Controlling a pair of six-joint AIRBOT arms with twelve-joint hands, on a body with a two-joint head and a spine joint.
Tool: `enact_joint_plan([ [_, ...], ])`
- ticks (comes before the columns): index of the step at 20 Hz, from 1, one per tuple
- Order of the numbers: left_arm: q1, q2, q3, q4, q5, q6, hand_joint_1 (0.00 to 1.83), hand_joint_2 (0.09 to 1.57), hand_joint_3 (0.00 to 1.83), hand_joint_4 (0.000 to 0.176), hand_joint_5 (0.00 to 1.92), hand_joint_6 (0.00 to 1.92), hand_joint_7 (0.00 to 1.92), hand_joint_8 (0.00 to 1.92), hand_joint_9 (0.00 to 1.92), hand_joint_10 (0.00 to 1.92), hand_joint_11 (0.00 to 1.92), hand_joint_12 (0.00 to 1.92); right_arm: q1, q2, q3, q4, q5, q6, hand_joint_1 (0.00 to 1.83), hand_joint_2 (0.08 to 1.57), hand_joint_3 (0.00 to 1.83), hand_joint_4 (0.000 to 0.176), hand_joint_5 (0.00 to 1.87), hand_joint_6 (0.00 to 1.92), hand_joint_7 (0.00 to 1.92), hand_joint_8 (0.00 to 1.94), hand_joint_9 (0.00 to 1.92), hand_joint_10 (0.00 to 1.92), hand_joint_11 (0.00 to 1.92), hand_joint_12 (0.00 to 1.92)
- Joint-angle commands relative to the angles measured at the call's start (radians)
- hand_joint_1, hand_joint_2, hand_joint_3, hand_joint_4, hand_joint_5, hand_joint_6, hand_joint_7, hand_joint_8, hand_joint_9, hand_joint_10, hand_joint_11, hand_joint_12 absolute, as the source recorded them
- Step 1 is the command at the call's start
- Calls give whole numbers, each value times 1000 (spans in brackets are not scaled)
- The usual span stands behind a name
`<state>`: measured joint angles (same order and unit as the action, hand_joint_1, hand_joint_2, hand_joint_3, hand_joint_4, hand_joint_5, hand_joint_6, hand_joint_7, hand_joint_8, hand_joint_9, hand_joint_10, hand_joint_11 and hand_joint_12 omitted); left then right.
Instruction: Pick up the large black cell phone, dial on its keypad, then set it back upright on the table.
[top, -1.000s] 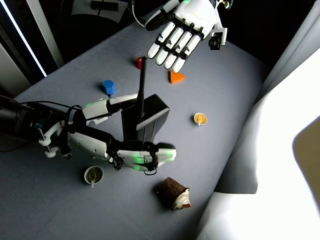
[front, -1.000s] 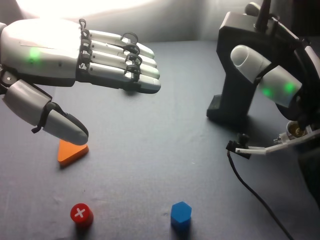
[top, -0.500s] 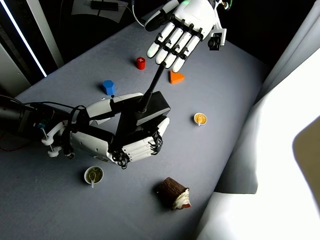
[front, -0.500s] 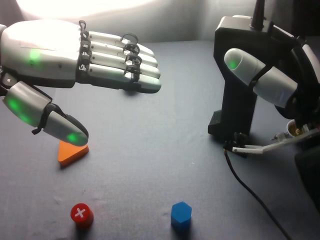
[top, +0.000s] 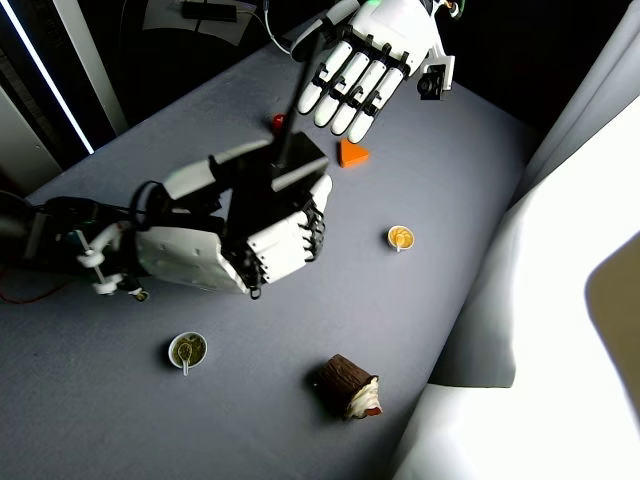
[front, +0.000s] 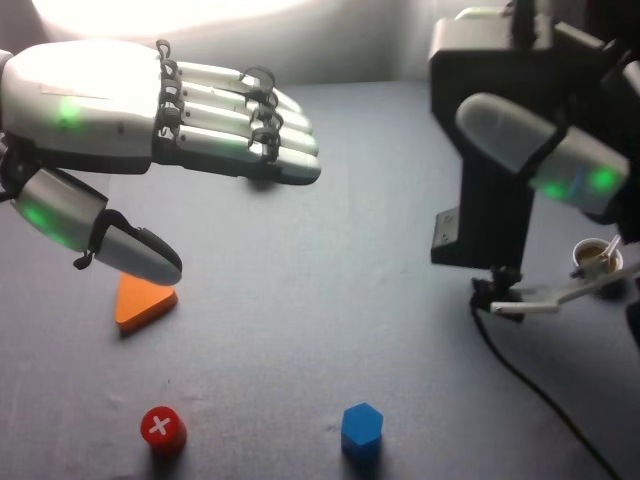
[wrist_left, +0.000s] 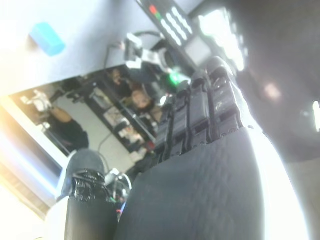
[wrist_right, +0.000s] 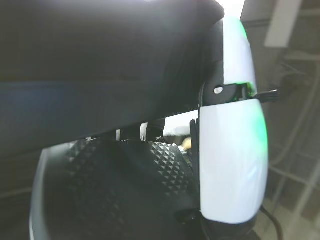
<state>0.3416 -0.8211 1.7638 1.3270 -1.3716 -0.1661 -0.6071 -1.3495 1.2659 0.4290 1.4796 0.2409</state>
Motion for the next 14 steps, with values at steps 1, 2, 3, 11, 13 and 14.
enact_joint_plan([
  [1,-20,2,4,-102,-36,-2,601,1239,0,0,172,6,518,40,589,122,146,1147,5,15,-10,-61,169,28,1487,1106,2,0,973,758,888,1043,965,1087,858,1590],
  [2,-20,1,4,-102,-32,0,724,1219,0,0,213,2,658,44,712,193,254,1261,5,22,-16,-67,182,30,1487,1107,2,0,971,762,881,1055,964,1083,859,1587],
  [3,-17,-3,4,-111,-29,8,865,1210,1,0,240,5,777,49,670,702,378,1444,5,34,-31,-69,195,31,1488,1106,1,0,963,777,877,1062,970,1069,869,1575],
  [11,-5,-5,1,-146,-20,24,1323,1249,0,56,124,3,714,1501,910,1921,885,1921,5,85,-100,-70,253,55,1374,1131,1,0,933,892,848,1183,964,1224,936,1202],
  [13,-5,-8,0,-167,-12,26,1311,1280,11,60,86,2,653,1593,905,1921,897,1921,5,86,-104,-73,263,64,1378,1117,0,0,930,917,899,1093,998,1167,957,1185],
  [14,-5,-9,-2,-176,-5,27,1312,1279,12,57,92,4,651,1597,910,1921,914,1921,5,87,-105,-79,273,72,1381,1107,0,0,963,862,919,1064,1010,1149,965,1170],
])
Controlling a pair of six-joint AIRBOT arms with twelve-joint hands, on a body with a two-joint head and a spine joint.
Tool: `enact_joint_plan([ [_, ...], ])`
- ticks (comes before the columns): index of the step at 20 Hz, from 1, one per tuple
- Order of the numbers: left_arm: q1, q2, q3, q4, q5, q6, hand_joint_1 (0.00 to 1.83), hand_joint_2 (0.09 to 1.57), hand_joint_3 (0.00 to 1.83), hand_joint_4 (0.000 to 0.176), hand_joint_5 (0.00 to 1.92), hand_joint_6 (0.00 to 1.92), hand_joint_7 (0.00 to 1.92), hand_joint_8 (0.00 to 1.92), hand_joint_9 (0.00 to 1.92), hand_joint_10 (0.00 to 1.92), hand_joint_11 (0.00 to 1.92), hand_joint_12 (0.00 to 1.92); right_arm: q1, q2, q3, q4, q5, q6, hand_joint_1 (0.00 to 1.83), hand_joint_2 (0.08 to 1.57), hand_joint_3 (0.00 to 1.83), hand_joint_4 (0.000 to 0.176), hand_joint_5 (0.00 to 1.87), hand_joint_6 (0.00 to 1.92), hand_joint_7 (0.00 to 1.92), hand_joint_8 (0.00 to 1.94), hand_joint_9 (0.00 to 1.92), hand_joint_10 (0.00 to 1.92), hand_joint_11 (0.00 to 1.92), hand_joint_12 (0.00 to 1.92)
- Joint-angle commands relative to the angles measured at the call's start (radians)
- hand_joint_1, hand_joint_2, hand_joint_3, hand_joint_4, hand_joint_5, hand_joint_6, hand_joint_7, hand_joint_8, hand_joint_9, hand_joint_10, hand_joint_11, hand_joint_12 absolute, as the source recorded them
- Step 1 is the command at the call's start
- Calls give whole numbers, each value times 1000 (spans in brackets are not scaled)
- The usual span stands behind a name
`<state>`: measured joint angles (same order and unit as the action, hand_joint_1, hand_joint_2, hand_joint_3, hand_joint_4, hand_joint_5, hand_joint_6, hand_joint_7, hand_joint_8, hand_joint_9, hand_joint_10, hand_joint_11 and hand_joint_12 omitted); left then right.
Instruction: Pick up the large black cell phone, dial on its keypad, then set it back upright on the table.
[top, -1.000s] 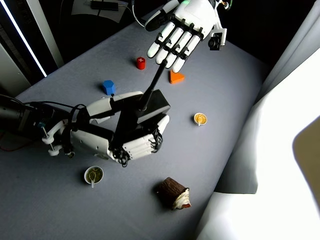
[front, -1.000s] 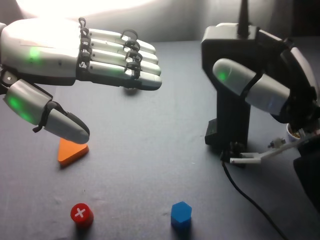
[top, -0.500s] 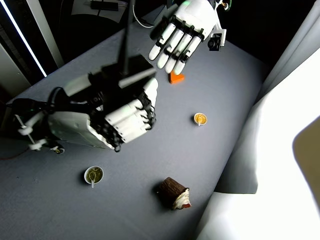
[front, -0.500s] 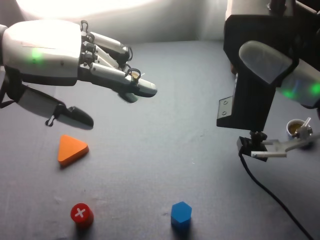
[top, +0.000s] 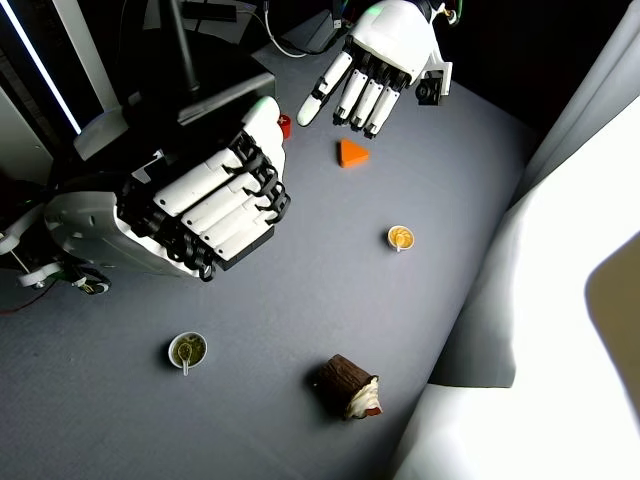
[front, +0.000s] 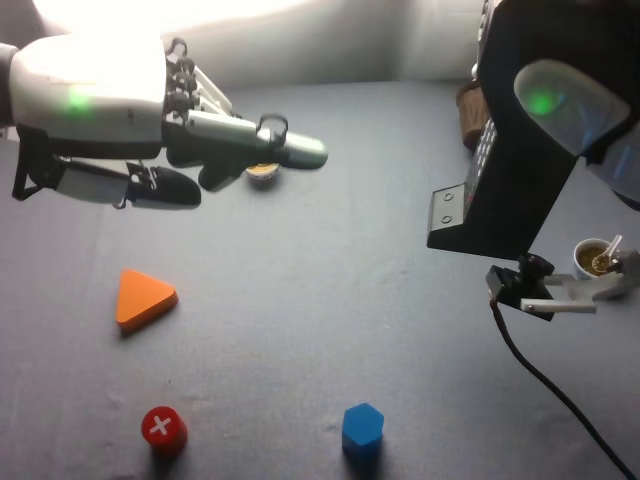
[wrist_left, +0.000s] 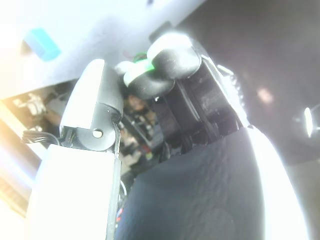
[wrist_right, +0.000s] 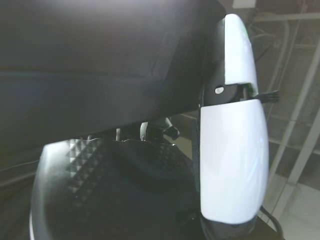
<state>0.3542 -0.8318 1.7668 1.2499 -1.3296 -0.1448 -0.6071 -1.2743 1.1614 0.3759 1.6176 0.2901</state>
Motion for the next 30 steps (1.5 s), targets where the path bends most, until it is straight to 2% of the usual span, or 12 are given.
enact_joint_plan([
  [1,-15,0,-7,-107,-39,8,1312,1281,15,57,89,2,645,1609,915,1921,920,1921,5,12,-2,-32,139,29,1381,1108,0,0,977,837,911,1081,994,1172,964,1166],
  [3,-1,-6,-11,-135,-21,19,1317,1268,11,59,64,3,666,1571,864,1921,875,1921,5,14,-10,-38,145,38,1487,1090,0,0,1009,699,921,1002,1004,1016,909,1516],
  [6,30,-13,-14,-191,-12,37,1319,1266,11,66,75,3,669,1560,855,1921,856,1921,6,10,-12,-38,145,38,1386,1096,1,0,964,855,960,983,1030,1132,1001,1146],
  [7,40,-15,-17,-205,-9,43,1317,1269,14,60,84,4,662,1576,855,1921,861,1921,8,8,-12,-38,145,38,1469,1093,5,0,1006,717,895,1043,996,1063,917,1458],
  [9,51,-16,-31,-218,10,52,1314,1271,17,47,102,4,657,1584,839,1921,862,1921,11,3,-12,-38,145,38,1381,1118,1,0,963,859,872,1125,982,1195,955,1219],
  [13,48,-24,-63,-240,50,65,1313,1269,16,53,112,1,661,1564,817,1921,847,1921,15,-9,-5,-39,145,38,1387,1090,0,0,965,866,976,953,1050,1096,1001,1145],
  [14,47,-29,-72,-252,61,70,1429,1259,34,53,104,0,627,1622,631,1728,816,1921,16,-13,-3,-39,145,38,1473,1077,0,0,973,793,993,874,1071,935,942,1425],
  [15,46,-34,-78,-261,65,73,1347,1239,27,53,132,8,691,1517,769,1882,850,1921,17,-14,-2,-39,145,38,1407,1075,4,0,974,852,1006,897,1083,998,981,1219],
  [16,45,-40,-85,-269,67,77,1443,1090,387,47,114,14,642,1507,643,1912,830,1921,18,-15,-2,-40,145,38,1478,1069,2,0,982,792,1007,850,1087,895,936,1431],
  [17,42,-46,-91,-276,70,78,1345,1120,311,53,126,4,671,1550,727,1919,822,1921,19,-15,-2,-41,145,38,1407,1076,4,0,965,868,1015,877,1081,1005,969,1230],
  [19,27,-52,-106,-280,86,82,1462,1044,502,54,109,0,621,1531,619,1914,780,1921,19,-15,-2,-41,145,38,1493,1064,0,0,1002,728,1018,831,1096,868,930,1481],
  [30,-27,-57,-209,-322,147,88,1470,1016,573,61,112,1,600,1576,630,1921,788,1921,19,-14,-9,-41,145,38,1495,1069,0,0,977,780,1016,830,1086,869,917,1509],
])
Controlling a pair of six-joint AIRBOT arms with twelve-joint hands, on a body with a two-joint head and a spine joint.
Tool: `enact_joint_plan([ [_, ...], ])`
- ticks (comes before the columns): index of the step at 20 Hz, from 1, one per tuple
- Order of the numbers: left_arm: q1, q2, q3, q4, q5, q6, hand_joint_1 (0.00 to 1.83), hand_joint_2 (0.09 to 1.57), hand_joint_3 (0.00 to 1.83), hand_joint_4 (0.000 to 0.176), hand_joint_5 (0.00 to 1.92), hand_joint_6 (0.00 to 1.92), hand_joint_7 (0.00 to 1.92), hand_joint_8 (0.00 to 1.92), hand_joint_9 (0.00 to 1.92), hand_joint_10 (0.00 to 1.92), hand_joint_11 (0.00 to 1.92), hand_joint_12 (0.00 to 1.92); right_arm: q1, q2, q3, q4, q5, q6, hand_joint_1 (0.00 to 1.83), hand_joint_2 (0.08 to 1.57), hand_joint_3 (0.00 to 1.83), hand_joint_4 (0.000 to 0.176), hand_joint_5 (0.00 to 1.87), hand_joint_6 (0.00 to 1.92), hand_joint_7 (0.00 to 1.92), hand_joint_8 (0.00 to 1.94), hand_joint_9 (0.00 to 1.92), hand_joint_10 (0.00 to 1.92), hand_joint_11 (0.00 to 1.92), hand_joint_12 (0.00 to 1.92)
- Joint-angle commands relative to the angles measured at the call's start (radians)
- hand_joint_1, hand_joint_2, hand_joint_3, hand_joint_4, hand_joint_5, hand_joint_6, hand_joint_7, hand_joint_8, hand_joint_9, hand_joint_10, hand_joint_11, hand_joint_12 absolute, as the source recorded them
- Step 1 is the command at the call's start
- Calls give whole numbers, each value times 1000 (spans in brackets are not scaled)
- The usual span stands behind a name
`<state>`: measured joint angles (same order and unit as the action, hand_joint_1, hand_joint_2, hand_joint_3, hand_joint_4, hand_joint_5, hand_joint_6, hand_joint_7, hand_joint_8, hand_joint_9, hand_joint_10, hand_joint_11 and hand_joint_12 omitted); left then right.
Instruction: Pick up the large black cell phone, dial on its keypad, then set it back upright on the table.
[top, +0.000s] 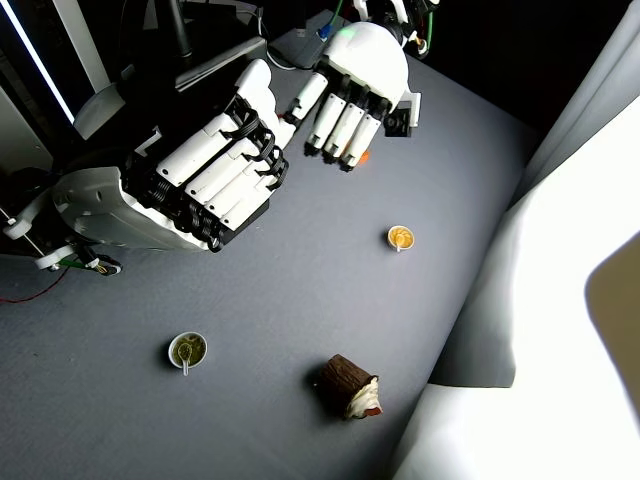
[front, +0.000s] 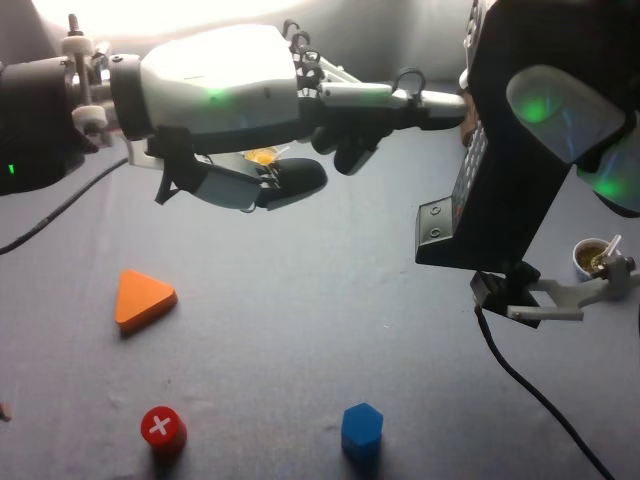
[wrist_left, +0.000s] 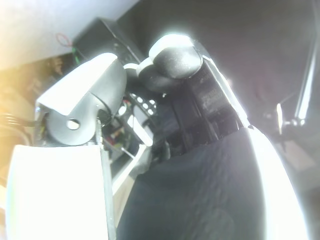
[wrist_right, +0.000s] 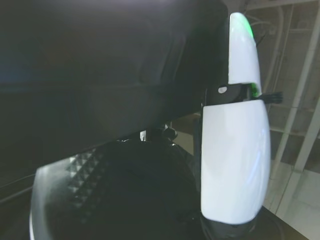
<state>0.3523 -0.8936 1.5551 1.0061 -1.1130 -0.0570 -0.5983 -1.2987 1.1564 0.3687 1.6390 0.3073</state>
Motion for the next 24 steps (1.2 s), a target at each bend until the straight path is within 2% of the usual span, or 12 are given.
enact_joint_plan([
  [1,-27,5,-10,-79,-70,0,1468,1029,548,64,106,0,598,1569,623,1921,777,1921,10,10,-5,-34,124,21,1495,1071,1,0,978,766,996,859,1087,876,918,1513],
  [4,-36,7,-42,-80,-70,-1,1469,1032,547,62,94,0,590,1581,624,1921,784,1921,10,12,-9,-34,124,21,1494,1074,0,0,980,776,991,865,1068,904,909,1517],
  [7,-48,9,-71,-80,-63,-3,1482,942,704,50,123,2,628,1606,666,1921,835,1921,10,14,-13,-34,124,21,1494,1078,0,0,975,770,991,869,1053,937,907,1527],
  [9,-47,12,-69,-80,-61,-4,1478,957,692,57,109,0,609,1638,652,1921,804,1921,10,15,-14,-34,124,21,1494,1076,0,0,965,789,1005,835,1060,929,908,1525],
  [13,-22,17,11,-80,-86,-11,1473,994,628,40,113,2,585,1632,639,1921,796,1921,10,15,-13,-34,124,21,1493,1079,1,0,944,827,988,860,1066,915,910,1519],
  [17,9,18,112,-81,-118,-24,1476,973,660,47,109,1,607,1616,647,1921,789,1921,10,14,-11,-33,124,21,1494,1076,0,0,969,795,981,874,1068,905,916,1503],
  [18,18,19,143,-86,-135,-26,1475,971,665,51,106,0,608,1624,645,1921,789,1921,11,14,-10,-33,124,21,1409,1081,4,0,973,840,985,924,1065,1036,961,1264],
  [19,23,19,158,-92,-142,-26,1471,988,640,51,93,0,599,1627,634,1921,765,1921,11,14,-9,-33,124,21,1391,1090,1,0,950,896,988,922,1047,1092,974,1189],
  [20,27,19,172,-103,-150,-26,1472,988,630,46,83,0,601,1619,639,1909,759,1921,11,13,-7,-33,124,21,1473,1080,0,0,954,844,1002,842,1058,949,930,1439],
  [21,30,19,177,-112,-153,-26,1472,989,628,45,81,0,601,1625,641,1900,756,1921,11,13,-5,-31,124,21,1406,1079,3,0,970,868,1009,883,1057,1042,955,1256],
  [22,31,20,175,-119,-152,-26,1474,977,644,44,73,3,607,1623,656,1890,749,1921,12,13,-3,-28,124,21,1391,1086,0,0,953,896,1001,915,1060,1056,982,1168],
  [24,31,23,147,-136,-142,-26,1483,927,748,44,77,3,619,1662,670,1916,767,1921,12,12,0,-24,124,21,1385,1092,1,0,959,880,960,997,1045,1081,984,1140],
])
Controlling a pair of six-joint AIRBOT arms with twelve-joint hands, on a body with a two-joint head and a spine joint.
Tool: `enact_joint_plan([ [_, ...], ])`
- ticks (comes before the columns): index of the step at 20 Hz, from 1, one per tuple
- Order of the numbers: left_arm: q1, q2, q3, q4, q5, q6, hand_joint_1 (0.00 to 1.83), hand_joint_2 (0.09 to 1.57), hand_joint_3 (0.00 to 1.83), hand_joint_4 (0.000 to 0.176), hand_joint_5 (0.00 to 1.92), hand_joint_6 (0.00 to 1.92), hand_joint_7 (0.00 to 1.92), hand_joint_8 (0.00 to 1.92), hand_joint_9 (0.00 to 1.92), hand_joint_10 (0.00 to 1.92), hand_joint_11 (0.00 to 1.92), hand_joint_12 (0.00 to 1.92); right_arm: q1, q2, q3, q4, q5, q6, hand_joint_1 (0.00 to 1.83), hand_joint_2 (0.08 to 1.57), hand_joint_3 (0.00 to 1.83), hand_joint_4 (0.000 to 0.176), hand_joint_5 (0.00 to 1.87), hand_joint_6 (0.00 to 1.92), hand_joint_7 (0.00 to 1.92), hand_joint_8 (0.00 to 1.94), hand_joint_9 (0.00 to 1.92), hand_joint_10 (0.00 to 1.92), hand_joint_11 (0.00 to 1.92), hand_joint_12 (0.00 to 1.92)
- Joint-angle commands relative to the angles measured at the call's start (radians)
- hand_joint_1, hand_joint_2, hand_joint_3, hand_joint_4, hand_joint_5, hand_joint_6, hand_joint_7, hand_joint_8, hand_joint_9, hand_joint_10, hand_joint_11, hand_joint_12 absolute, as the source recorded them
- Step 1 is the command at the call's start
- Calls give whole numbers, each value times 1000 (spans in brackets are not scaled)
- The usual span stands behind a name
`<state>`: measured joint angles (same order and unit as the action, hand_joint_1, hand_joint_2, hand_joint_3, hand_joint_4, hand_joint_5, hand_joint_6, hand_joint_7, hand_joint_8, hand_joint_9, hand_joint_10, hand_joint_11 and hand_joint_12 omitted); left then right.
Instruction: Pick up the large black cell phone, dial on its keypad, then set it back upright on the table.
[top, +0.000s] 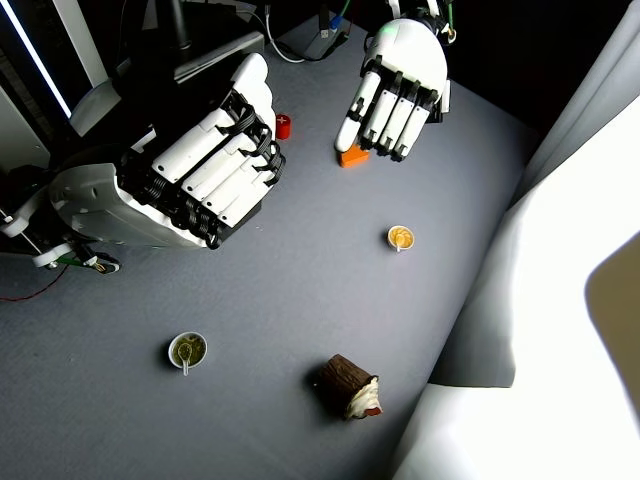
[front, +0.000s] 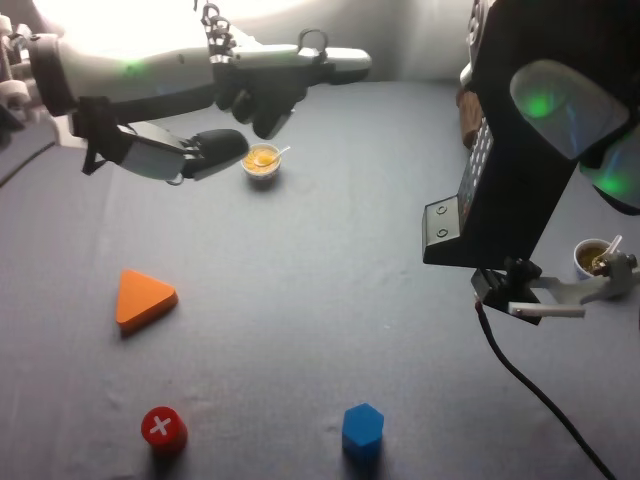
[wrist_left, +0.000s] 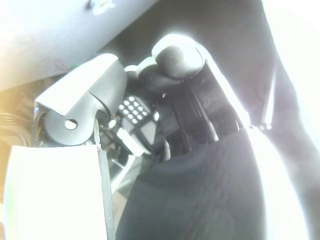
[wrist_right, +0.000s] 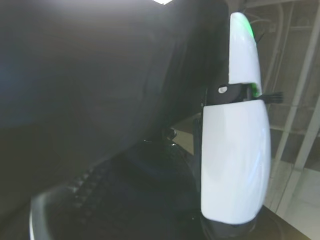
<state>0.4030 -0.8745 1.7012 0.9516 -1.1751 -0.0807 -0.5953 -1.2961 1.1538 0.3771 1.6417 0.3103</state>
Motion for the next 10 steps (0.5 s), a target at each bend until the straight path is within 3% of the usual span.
enact_joint_plan([
  [1,-21,7,-23,-90,-73,1,1484,912,779,40,70,1,623,1671,679,1920,778,1921,10,9,2,-32,121,18,1387,1086,0,0,973,871,985,947,1057,1062,988,1134],
  [2,-21,10,-47,-101,-65,6,1481,930,748,40,68,0,618,1666,663,1921,766,1921,10,10,0,-32,121,18,1474,1074,0,0,991,776,996,879,1077,918,928,1428],
  [3,-22,14,-80,-112,-55,14,1481,933,739,40,76,2,622,1650,665,1921,779,1921,10,11,-2,-32,121,18,1491,1071,0,0,989,764,992,877,1085,878,923,1477],
  [4,-23,17,-105,-120,-47,20,1480,933,735,37,86,6,626,1638,664,1921,781,1921,11,11,-2,-32,121,18,1495,1071,0,0,988,754,988,890,1086,870,925,1485],
  [5,-25,19,-127,-123,-41,24,1481,938,715,36,91,4,631,1622,665,1909,792,1921,12,12,-2,-32,121,18,1409,1080,5,0,967,850,986,942,1070,1011,967,1241],
  [6,-28,21,-157,-127,-35,27,1483,931,718,38,99,5,641,1611,670,1901,812,1921,12,12,-2,-32,121,18,1477,1076,2,0,960,812,981,900,1071,917,938,1438],
  [9,-40,24,-219,-128,-26,30,1487,897,790,44,79,2,650,1637,682,1921,835,1921,12,11,-4,-32,121,18,1495,1070,0,0,1004,721,988,879,1076,900,919,1501],
  [10,-44,25,-239,-128,-25,32,1491,877,825,45,99,3,659,1646,695,1921,828,1921,12,11,-5,-32,121,18,1409,1080,5,0,977,827,988,938,1063,1031,972,1257],
])
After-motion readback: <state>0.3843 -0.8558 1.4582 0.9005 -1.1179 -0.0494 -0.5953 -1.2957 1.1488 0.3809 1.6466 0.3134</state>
